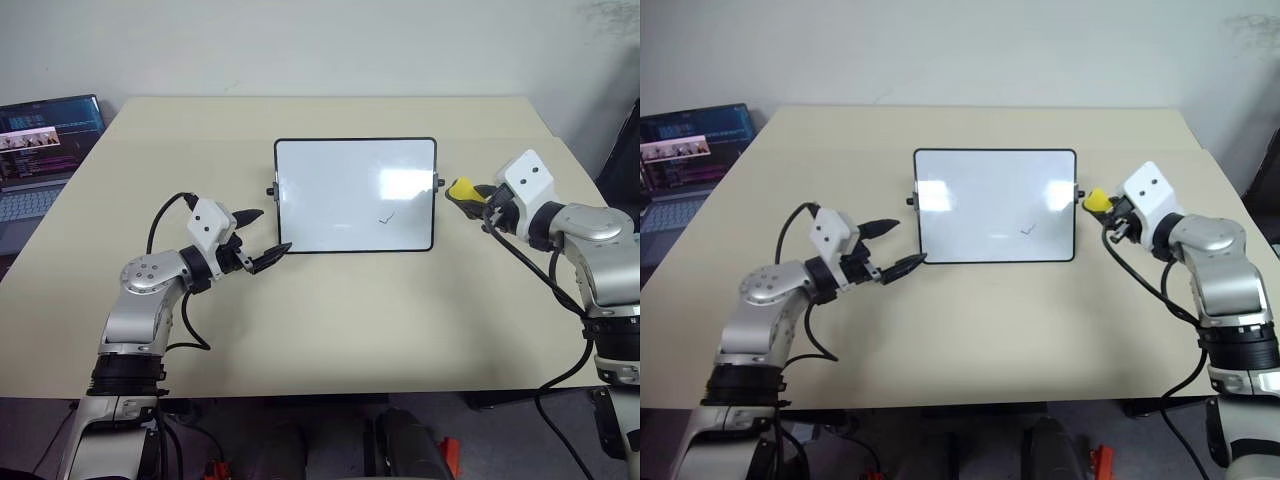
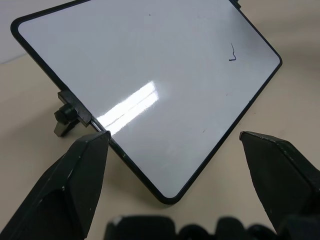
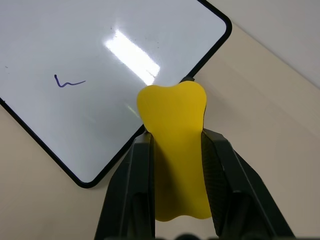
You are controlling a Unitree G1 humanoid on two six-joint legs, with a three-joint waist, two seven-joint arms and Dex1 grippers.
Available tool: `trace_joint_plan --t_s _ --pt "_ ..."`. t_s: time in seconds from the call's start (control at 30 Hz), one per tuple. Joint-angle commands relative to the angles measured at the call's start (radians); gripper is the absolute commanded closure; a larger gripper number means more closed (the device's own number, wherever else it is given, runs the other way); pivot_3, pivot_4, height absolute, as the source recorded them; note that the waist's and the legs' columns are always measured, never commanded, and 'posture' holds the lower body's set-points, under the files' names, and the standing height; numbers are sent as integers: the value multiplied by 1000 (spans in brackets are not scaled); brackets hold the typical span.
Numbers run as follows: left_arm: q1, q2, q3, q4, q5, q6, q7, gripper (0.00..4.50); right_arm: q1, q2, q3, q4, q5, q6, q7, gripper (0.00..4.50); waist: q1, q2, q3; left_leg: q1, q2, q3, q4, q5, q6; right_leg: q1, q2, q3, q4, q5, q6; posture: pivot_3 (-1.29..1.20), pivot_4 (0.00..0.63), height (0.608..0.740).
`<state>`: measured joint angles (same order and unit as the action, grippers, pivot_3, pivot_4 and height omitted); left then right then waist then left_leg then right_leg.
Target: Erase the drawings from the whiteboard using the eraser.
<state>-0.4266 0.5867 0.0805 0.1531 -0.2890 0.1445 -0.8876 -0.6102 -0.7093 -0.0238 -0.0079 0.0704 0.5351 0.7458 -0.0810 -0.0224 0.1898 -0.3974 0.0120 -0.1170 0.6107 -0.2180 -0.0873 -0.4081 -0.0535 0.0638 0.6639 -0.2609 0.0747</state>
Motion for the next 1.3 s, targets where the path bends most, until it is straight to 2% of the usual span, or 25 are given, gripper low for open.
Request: trace_joint_plan --t_s 0.03,0.33,0.6,1.07,1.3 --pt "-17 17 15 -43 -17 3 -13 0 18 -26 -14 -55 15 -1 14 3534 0 0 0 0 0 0 0 0 0 0 0 0 0 0 0 0 150 740" --pt "-15 21 12 -48 -17 22 -30 0 122 -45 18 -97 -6 -55 38 3534 0 0 0 0 0 0 0 0 0 0 0 0 0 0 0 0 150 740" --pt "-30 24 9 -45 -14 34 -43 0 128 -43 22 -92 -5 -74 40 3534 1 0 0 0 0 0 0 0 0 1 0 0 0 0 0 0 150 740" --pt "-9 29 17 -72 -16 47 -41 0 96 -39 43 -54 -7 -89 50 3534 1 0 0 1 0 0 0 0 0 1 0 0 0 0 0 0 150 740" --pt "-5 31 14 -76 -16 49 -40 0 -34 24 68 -77 17 -65 48 3534 -3 0 0 1 0 0 1 0 0 1 0 0 1 0 0 0 150 740"
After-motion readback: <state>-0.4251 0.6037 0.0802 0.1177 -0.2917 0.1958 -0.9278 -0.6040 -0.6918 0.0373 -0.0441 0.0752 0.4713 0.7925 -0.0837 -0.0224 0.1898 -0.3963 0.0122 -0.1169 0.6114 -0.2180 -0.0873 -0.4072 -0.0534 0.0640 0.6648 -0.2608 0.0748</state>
